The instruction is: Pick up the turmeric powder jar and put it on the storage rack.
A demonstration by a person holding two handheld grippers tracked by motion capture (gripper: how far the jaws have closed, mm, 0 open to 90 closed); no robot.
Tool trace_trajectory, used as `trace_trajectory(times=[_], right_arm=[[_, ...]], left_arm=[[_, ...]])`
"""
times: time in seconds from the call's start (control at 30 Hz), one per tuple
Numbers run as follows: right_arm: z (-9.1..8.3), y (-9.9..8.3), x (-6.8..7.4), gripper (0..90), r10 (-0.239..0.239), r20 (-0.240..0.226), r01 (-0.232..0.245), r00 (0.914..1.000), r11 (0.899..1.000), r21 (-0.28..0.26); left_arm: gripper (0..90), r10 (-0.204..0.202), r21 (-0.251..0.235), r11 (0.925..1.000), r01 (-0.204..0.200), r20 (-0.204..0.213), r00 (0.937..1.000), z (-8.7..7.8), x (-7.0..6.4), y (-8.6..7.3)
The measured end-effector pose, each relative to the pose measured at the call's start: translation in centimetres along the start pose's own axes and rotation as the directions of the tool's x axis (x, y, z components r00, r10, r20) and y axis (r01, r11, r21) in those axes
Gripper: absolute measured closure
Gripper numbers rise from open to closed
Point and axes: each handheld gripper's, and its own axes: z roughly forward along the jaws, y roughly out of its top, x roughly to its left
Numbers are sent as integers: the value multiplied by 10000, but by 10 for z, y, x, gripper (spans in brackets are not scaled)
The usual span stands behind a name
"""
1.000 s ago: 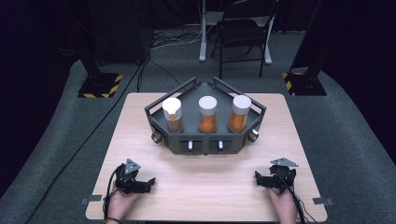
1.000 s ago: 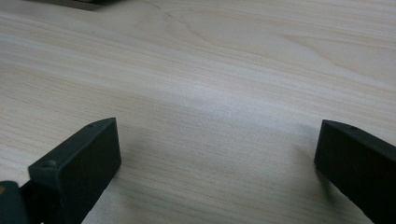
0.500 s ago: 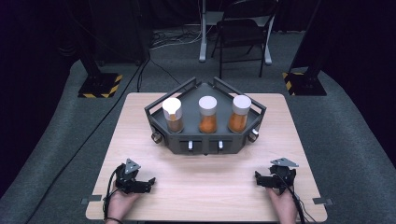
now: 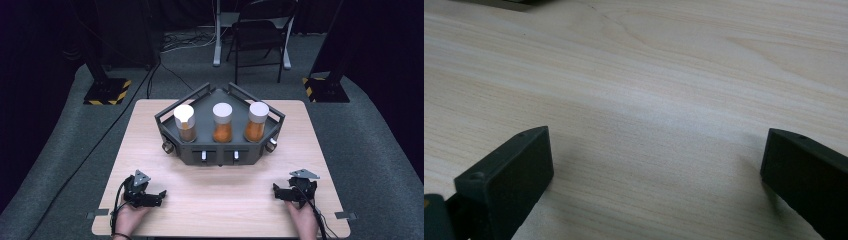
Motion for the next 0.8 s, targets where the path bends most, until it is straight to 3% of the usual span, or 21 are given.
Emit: trace_trajectory(times=[0.8], right_arm=[[1,0,2,0,83,69,-83,9999,10000,-7]], left_arm=[[3,-52,23,10000,52,-78,10000,0,-1,0]])
